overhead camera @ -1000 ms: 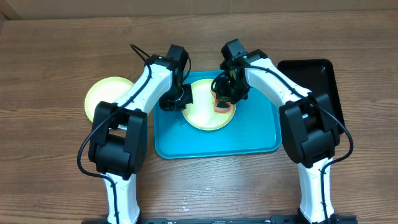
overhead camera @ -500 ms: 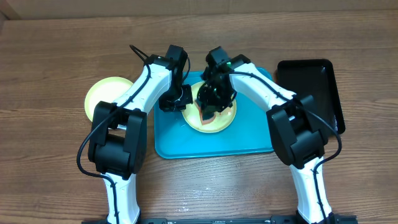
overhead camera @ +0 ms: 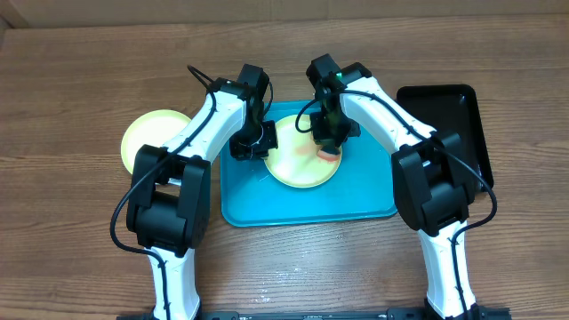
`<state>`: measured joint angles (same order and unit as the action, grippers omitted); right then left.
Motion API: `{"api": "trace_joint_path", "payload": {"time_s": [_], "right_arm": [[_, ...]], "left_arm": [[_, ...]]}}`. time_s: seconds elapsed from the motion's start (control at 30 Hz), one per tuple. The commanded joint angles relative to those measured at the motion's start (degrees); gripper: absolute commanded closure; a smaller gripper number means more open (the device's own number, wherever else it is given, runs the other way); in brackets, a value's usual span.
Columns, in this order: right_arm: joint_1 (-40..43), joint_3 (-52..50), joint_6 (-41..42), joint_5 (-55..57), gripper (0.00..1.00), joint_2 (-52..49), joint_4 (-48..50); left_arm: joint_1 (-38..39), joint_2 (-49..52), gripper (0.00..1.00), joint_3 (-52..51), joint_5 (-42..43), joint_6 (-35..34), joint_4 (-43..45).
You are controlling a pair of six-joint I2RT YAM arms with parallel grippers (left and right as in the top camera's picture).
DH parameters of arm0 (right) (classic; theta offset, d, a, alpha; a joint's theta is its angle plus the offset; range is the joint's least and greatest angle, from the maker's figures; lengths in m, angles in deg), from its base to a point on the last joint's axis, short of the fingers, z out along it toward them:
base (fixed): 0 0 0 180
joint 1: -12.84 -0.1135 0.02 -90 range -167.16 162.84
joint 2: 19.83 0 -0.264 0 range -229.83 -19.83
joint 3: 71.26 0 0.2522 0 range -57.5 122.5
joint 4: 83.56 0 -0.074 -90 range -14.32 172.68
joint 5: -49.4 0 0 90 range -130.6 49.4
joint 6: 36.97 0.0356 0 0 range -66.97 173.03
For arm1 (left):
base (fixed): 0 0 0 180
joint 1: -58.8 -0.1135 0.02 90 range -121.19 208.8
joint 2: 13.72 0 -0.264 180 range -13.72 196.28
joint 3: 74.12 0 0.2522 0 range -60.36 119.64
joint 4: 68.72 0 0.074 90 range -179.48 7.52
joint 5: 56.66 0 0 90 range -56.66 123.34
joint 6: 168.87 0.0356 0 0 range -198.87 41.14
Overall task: Clean dirty plates on tray and stack at the side
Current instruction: 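Scrub the second yellow plate with the sponge in the right gripper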
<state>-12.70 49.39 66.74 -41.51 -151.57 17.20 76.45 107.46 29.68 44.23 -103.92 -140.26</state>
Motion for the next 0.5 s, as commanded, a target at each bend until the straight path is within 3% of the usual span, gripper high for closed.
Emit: {"api": "trace_joint_path", "payload": {"time_s": [0.0, 0.2, 0.47], "right_arm": [[0.0, 1.2, -2.0, -5.1, 0.96, -1.1, 3.9], [-2.8, 1.1, -1.5, -21.9, 0.96, -1.7, 8.4], [-5.8, 1.1, -3.5, -21.4, 0.96, -2.0, 2.1]], "left_arm": [[0.1, -1.8, 0.96, 0.7, -0.3, 1.6, -0.4], [0.1, -1.8, 0.96, 0.7, -0.3, 1.5, -0.4], [0.1, -1.8, 0.96, 0.7, -0.3, 1.5, -0.4]]}}
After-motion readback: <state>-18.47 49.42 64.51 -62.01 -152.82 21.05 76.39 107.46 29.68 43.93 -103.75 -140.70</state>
